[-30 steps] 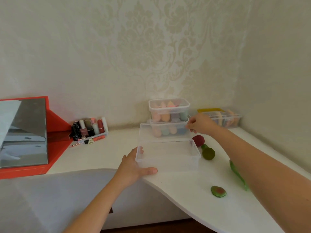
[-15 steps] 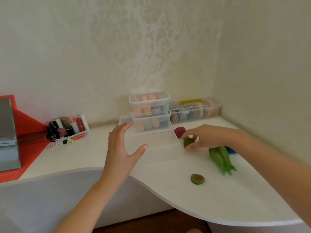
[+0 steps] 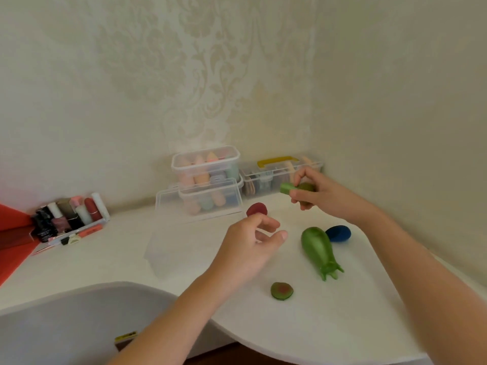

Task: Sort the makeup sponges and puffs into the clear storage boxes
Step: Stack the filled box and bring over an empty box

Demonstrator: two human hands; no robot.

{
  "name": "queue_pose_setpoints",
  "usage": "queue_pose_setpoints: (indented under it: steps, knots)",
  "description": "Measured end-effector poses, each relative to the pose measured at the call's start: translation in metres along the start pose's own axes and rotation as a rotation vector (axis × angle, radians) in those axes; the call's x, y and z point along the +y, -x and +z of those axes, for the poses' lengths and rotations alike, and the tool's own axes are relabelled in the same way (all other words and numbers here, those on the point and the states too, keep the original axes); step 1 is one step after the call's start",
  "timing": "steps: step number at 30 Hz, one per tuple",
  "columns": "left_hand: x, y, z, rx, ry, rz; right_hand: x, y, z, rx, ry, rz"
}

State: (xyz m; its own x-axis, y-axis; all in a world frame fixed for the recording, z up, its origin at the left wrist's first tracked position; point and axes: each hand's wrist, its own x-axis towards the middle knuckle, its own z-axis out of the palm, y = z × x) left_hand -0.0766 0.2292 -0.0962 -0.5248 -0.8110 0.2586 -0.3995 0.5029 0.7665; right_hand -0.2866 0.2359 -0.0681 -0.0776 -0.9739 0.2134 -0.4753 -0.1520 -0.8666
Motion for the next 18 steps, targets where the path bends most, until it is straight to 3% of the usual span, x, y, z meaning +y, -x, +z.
queue_pose_setpoints:
  steps: [6,10,13,18]
  knots:
    - [0.027,-0.036,0.045,-0.338,-0.244,-0.275,0.007,0.005,-0.013,0.185,-0.215,0.036]
    - [0.034,-0.046,0.063,-0.401,-0.368,-0.273,0.009,0.007,-0.021,0.168,-0.065,0.054]
    - [0.026,-0.050,0.069,-0.387,-0.273,-0.309,0.009,0.008,-0.018,0.164,-0.039,0.040]
    - [0.007,-0.047,0.066,-0.298,0.140,-0.264,0.007,0.009,-0.015,0.160,-0.101,0.027]
